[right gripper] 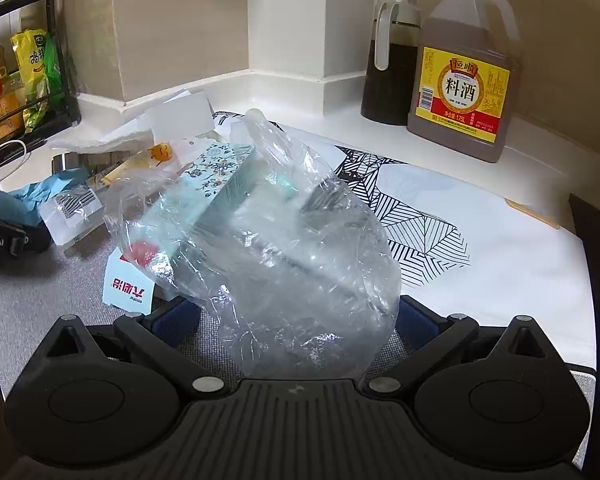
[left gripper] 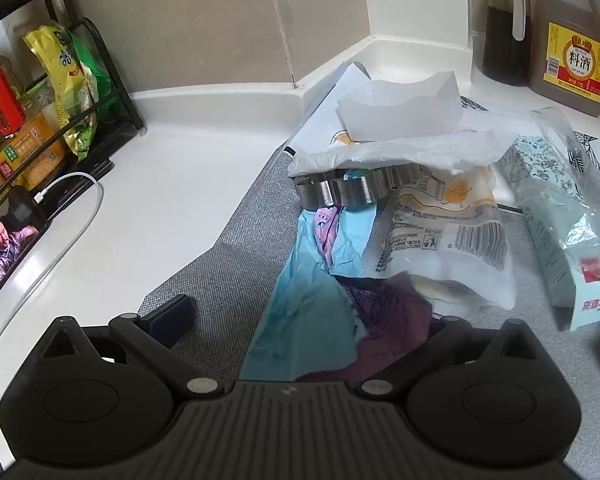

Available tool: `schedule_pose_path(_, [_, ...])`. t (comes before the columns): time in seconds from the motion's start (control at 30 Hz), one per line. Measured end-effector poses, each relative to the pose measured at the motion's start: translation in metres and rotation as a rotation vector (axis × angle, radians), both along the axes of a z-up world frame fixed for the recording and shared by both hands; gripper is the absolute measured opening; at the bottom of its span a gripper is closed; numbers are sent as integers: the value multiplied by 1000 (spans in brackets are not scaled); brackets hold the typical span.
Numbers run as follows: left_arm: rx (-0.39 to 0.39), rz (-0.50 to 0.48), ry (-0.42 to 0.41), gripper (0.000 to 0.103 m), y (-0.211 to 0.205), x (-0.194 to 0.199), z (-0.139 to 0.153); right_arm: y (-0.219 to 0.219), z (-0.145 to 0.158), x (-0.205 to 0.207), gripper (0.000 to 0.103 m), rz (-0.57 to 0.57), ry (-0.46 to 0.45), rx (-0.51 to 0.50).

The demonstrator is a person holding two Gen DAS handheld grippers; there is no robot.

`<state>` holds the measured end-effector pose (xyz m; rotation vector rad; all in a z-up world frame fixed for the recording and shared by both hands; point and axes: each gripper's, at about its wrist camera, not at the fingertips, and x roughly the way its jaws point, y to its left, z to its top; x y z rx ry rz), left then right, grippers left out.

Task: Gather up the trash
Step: 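Grasp the clear plastic bag with the right tool while the left tool grasps the purple-blue wrapper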

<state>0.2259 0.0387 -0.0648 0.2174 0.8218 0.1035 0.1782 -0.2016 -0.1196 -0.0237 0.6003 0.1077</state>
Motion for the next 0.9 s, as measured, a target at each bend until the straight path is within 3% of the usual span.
schedule_pose_path(0.67, [-18, 6, -8, 103, 3, -1, 0, 0, 0, 0, 103, -1, -4, 0])
schedule_pose_path(0.9, [-13, 34, 39, 103, 1, 2, 5, 2, 2, -4, 98, -29, -25, -26])
